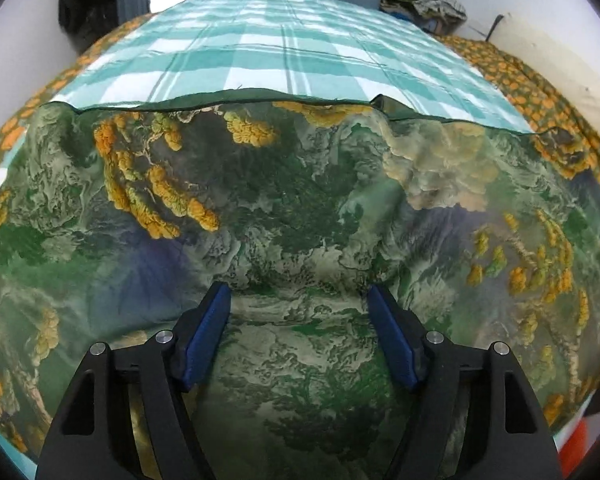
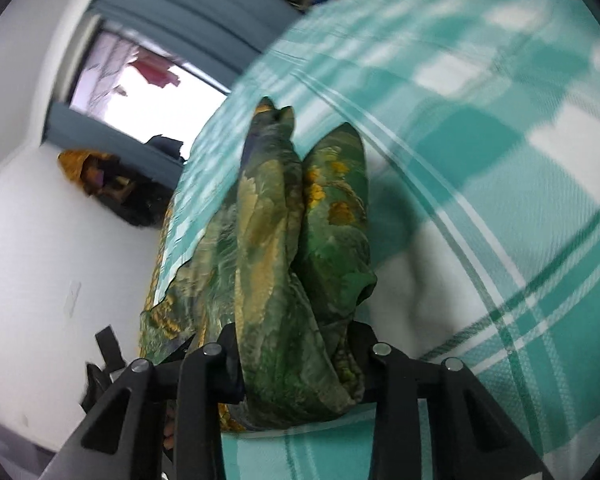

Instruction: Fold large clothes

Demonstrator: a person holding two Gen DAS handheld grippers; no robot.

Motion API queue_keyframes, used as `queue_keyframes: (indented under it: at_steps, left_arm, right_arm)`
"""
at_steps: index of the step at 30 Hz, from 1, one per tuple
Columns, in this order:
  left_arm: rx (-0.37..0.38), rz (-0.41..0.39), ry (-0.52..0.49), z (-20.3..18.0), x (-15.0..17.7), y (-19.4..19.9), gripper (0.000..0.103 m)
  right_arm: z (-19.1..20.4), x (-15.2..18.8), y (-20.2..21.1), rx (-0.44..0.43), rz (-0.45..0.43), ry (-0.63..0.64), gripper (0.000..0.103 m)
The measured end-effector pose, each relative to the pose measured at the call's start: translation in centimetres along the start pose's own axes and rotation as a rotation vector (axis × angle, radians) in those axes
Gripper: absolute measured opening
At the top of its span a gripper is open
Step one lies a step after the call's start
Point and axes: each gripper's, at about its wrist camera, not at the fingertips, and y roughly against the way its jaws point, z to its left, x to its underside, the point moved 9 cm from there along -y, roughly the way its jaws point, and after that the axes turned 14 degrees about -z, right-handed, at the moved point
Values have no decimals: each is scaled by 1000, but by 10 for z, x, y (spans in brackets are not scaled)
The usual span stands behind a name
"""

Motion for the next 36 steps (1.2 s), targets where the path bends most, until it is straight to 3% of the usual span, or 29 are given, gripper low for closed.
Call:
queue_keyframes:
  at_steps: [3, 5, 7, 10, 12, 14, 15, 19, 21, 22, 23, 25, 26, 27, 30, 32, 35, 36]
  left_arm:
    - [26, 23, 7, -1, -14, 25, 75]
    - [93, -20, 13, -13, -34, 51, 75]
    - [198, -76, 1, -36, -62, 89, 80]
    - [430, -118, -29, -90, -103, 144, 100]
    - [571, -80, -58, -126, -116, 167, 102]
    - [617, -12, -95, -151, -113, 168, 102]
    - [606, 15, -119, -158, -109, 164, 102]
    - [362, 68, -286, -164, -89, 132, 102]
    - [310, 52, -327, -164, -80, 127, 102]
    - [297, 49, -332, -163, -78, 125, 85]
    - [273, 56, -331, -159, -74, 122, 39]
    - [331, 76, -265, -153, -75, 124, 27]
    - [334, 72, -243, -144, -79, 125, 26]
    - [318, 63, -245, -131, -85, 125, 26]
    - [286, 43, -247, -90, -97, 128, 26]
    - [264, 45, -223, -51, -101, 126, 26]
    - [230, 52, -191, 6, -97, 120, 27]
    - [230, 57, -165, 22, -93, 117, 28]
  right_arm:
    - [22, -8, 10, -16, -30, 65, 34]
    - [43, -6, 25, -36, -55, 143, 34]
    - [71, 0, 41, -69, -84, 264, 34]
    - [120, 16, 52, -103, -121, 460, 34]
    - [149, 32, 56, -124, -128, 579, 34]
    - [172, 50, 57, -142, -130, 681, 34]
    - [178, 57, 58, -148, -127, 713, 34]
    - [200, 90, 59, -150, -127, 877, 34]
    - [207, 100, 57, -150, -132, 937, 34]
    - [209, 105, 58, -151, -137, 969, 34]
    - [209, 108, 59, -150, -137, 989, 34]
    - [209, 107, 58, -143, -126, 977, 34]
    - [205, 102, 56, -148, -107, 945, 35]
    - [203, 100, 56, -155, -98, 918, 42]
    - [199, 83, 70, -304, -29, 707, 65]
    - [193, 70, 82, -347, -35, 610, 65]
    - [178, 57, 80, -300, -40, 600, 65]
    - [176, 58, 74, -289, -22, 608, 57]
